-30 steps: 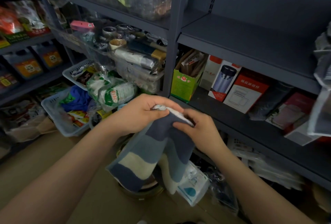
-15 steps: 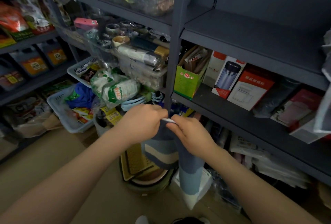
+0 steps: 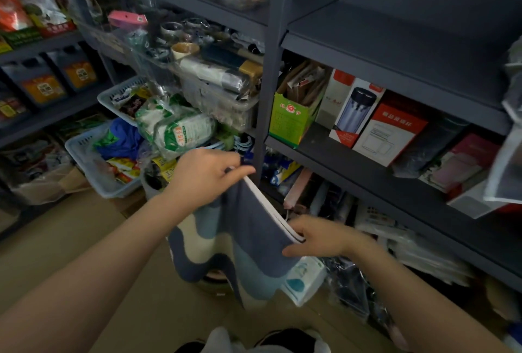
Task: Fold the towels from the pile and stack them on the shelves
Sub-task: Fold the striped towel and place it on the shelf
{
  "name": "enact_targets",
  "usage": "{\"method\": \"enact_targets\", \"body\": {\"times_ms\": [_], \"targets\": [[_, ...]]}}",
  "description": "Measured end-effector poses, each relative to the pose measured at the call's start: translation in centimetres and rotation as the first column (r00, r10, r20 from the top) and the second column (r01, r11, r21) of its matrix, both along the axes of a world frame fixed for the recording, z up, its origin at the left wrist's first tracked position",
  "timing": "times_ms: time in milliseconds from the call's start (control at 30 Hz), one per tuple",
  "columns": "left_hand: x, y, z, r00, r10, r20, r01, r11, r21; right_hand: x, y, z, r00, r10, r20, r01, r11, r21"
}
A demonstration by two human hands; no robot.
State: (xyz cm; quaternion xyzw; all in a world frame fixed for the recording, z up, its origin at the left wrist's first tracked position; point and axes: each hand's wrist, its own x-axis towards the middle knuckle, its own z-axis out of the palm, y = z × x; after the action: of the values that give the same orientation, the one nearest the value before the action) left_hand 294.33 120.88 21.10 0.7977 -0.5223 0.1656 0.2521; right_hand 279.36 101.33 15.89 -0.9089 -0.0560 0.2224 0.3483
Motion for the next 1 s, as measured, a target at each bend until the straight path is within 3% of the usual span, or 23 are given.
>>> {"method": "enact_targets", "body": {"times_ms": [133, 300, 400, 467, 533, 600, 733, 900, 1000], "targets": [[1.9, 1.0, -0.8, 0.961, 0.212, -0.177, -0.231, 0.969, -0.092, -0.7, -1.0, -2.7, 0.976, -0.201, 0.085, 0.205, 0.977, -0.050], [4.4, 1.8, -3.7, 0.853, 0.421, -0.308, -0.441, 0.898, 0.005, 0.7, -2.5, -2.0, 0.912, -0.314, 0.264, 0.382, 0.886, -0.264], [5.7, 2.5, -5.7, 0.784, 0.490, -0.381, -0.495, 0.864, 0.092, 1.3, -3.8, -1.9, 0.921, -0.291, 0.259, 0.381, 0.815, -0.437], [5.9, 2.4, -6.7, 0.748, 0.535, -0.394, -0.496, 0.844, 0.204, 1.7, -4.6, -1.6, 0.924, -0.319, 0.212, 0.382, 0.813, -0.441], [5.4, 1.5, -7.2, 0.731, 0.568, -0.379, -0.438, 0.815, 0.378, 2.2, -5.3, -0.9, 0.899, -0.405, 0.168, 0.438, 0.833, -0.339], [4.8, 0.2, -6.9, 0.677, 0.569, -0.466, -0.334, 0.802, 0.495, 2.7, -5.5, 0.2, 0.841, -0.523, 0.135, 0.540, 0.812, -0.222], [4.0, -1.9, -5.1, 0.447, 0.471, -0.760, -0.079, 0.868, 0.491, 3.1, -3.5, 2.6, 0.773, -0.620, 0.134, 0.629, 0.776, -0.039], [1.4, -4.1, -1.8, 0.467, 0.166, -0.869, 0.056, 0.975, 0.216, 2.7, 0.5, 5.4, 0.785, -0.619, 0.023, 0.594, 0.763, 0.256], [-0.4, -4.9, 0.8, 0.513, -0.066, -0.856, 0.128, 0.992, 0.000, 3.1, 2.1, 6.3, 0.816, -0.565, 0.122, 0.471, 0.772, 0.426]]}}
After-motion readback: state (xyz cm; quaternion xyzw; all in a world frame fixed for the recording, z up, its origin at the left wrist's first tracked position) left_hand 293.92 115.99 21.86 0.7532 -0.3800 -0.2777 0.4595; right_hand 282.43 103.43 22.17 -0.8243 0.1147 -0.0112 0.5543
